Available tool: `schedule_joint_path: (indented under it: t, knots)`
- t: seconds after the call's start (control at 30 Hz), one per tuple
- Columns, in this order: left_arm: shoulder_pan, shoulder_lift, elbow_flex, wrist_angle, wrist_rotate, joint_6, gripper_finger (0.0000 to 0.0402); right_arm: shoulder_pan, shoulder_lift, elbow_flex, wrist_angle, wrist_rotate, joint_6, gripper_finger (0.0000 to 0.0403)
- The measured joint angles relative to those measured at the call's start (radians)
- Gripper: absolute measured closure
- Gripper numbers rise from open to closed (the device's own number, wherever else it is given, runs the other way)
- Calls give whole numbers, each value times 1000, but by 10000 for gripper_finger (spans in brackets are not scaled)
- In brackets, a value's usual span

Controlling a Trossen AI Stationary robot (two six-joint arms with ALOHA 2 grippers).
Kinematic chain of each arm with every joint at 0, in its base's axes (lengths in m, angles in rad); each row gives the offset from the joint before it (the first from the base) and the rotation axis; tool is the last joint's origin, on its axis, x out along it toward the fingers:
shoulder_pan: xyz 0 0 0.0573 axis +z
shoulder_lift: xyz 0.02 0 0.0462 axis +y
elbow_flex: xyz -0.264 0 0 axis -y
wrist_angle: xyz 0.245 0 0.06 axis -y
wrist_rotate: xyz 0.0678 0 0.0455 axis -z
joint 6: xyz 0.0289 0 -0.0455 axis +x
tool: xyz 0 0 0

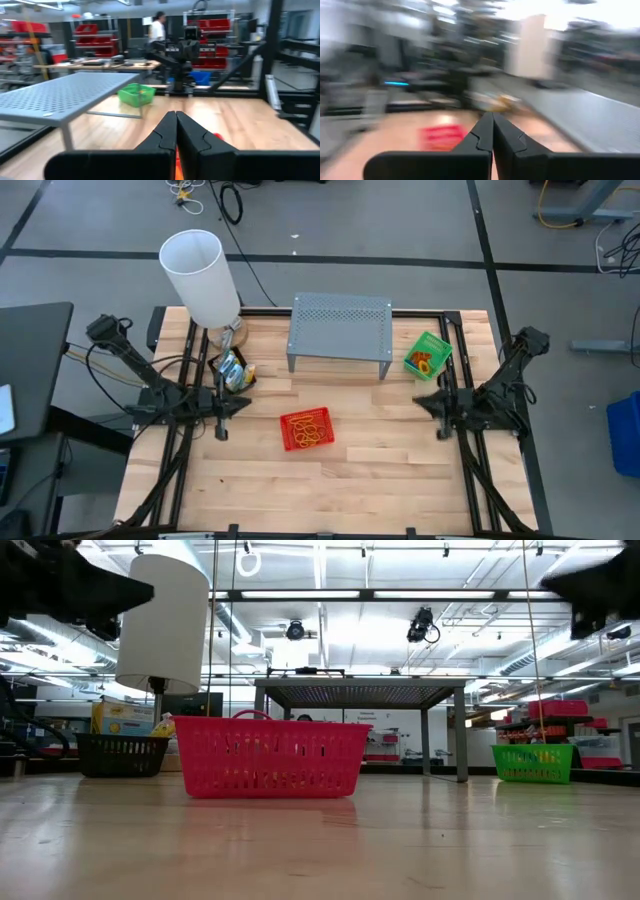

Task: Pick & Place Office Desk Supplies
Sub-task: Put the green bin on the shelf

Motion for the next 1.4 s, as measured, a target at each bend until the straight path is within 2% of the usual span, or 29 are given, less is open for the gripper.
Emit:
schedule_joint_path:
  t: [0.13,0.23,0.33,0.4,0.53,0.7,0.77,0.87,1.03,1.17,1.27,1.4]
  knots:
    - [62,0,0,0,4,6,397,-53,0,0,-58,270,46,398]
    - [101,0,0,1,30,18,397,-101,0,0,-68,370,68,398]
    - [134,0,0,1,82,23,397,-150,0,0,-72,376,87,385]
    - [152,0,0,1,114,23,397,-181,0,0,-88,370,106,362]
    - [178,0,0,1,157,24,397,-242,0,0,-107,358,130,296]
    - [201,0,0,1,157,26,397,-332,0,0,-109,331,131,220]
    - [201,0,0,1,162,28,397,-373,0,0,-124,268,134,208]
    - [200,0,4,1,163,44,397,-441,16,0,-151,88,194,209]
    - [200,0,35,5,163,58,397,-543,144,0,-146,-171,320,229]
    - [200,0,47,5,163,79,397,-596,289,0,8,-477,196,236]
    - [200,3,47,2,163,81,397,-630,378,5,206,-553,98,236]
    - [200,3,47,1,163,90,397,-653,434,96,230,-625,51,236]
